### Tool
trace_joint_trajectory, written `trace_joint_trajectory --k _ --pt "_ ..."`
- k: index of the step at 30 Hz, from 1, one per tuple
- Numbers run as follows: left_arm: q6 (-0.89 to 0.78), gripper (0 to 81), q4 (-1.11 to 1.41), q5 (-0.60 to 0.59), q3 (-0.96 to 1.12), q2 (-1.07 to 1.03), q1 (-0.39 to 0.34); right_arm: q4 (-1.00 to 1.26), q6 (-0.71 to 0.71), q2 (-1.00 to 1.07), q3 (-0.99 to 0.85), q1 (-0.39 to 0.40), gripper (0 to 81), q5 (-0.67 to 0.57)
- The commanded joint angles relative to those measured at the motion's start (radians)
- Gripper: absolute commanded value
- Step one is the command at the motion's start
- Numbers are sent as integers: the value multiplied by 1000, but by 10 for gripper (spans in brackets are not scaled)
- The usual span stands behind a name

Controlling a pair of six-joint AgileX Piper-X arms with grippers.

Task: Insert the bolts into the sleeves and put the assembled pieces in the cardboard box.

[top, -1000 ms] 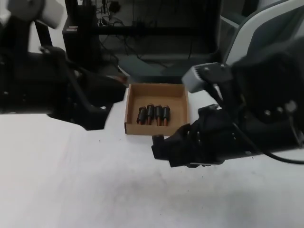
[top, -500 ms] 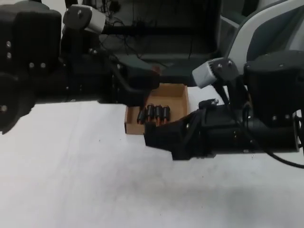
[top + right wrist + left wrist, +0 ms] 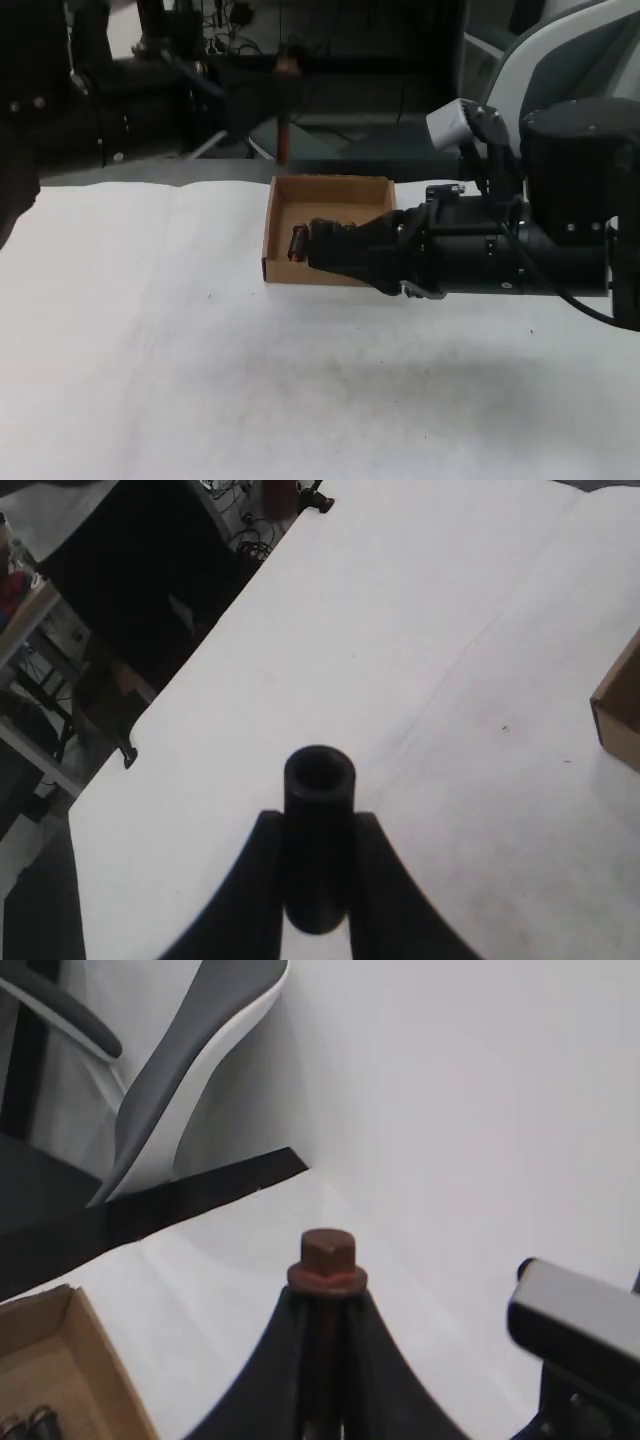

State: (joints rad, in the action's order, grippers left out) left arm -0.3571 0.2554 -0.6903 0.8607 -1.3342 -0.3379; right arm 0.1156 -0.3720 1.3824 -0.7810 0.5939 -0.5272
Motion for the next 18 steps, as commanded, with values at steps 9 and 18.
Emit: trace_joint_trajectory --k 9,18 --pt "-69 17 53 -38 3 -4 -3 62 -30 6 -5 -4 6 -19" --pt "-69 17 18 -95 3 -6 -16 62 -26 6 -5 -4 6 -66"
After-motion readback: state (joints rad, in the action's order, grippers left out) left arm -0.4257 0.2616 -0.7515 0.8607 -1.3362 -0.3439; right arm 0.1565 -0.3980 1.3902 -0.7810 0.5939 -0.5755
